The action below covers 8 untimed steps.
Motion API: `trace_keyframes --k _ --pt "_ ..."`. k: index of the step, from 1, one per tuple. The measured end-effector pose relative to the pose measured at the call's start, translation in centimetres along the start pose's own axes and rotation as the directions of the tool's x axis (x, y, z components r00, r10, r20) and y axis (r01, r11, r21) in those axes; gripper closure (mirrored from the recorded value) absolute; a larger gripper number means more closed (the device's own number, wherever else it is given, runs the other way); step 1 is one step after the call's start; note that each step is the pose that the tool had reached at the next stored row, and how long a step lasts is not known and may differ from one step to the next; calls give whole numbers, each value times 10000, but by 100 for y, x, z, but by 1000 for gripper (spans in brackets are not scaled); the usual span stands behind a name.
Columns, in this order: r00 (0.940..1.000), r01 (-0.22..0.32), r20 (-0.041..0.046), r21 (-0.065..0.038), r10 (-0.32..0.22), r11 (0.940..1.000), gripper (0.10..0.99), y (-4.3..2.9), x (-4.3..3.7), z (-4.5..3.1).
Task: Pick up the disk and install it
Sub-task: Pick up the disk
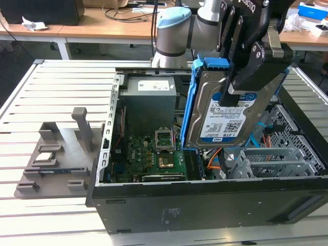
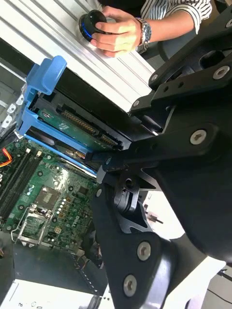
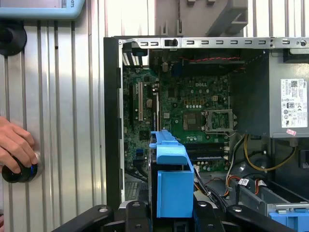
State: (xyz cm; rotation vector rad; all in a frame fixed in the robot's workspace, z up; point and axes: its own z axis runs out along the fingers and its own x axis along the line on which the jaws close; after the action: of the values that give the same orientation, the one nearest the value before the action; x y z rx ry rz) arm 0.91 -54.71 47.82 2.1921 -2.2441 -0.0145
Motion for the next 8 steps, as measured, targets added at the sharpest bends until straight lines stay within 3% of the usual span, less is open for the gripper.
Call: trace_keyframes --k 3,4,8 --pt "10000 -1 0 0 1 10000 725 -69 -1 -1" --pt "10000 1 -1 0 -1 10000 725 -141 -3 -2" --pt "10000 1 -1 -1 -1 10000 725 -300 -7 -3"
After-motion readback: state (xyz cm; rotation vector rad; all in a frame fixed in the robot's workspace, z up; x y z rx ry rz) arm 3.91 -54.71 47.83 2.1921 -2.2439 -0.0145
